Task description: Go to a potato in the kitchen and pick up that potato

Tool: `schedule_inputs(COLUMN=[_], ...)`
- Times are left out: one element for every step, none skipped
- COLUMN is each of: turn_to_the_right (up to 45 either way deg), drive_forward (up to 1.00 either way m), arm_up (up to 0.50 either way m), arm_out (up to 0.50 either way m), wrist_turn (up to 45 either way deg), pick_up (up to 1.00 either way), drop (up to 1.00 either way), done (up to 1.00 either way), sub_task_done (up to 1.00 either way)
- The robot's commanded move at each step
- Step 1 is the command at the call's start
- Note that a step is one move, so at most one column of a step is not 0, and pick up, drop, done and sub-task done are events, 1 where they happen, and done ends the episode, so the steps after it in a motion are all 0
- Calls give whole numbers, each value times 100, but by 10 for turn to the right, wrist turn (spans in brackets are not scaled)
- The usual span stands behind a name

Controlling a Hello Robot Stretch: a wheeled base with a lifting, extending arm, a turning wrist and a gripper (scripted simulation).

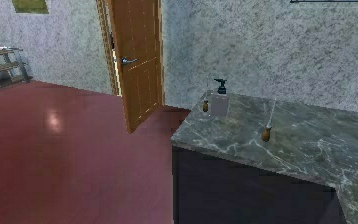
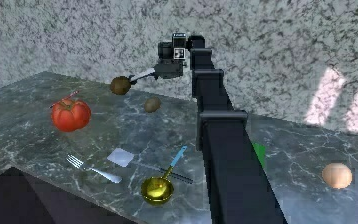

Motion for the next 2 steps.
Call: schedule_inputs(turn_to_the_right=[0, 0], drive_forward=[0, 0], arm_up=[-12, 0], arm_out=[0, 0], wrist_turn=[0, 0], pick_up=[0, 100], drop=[0, 0], done=[0, 0], sub_task_done=[0, 0])
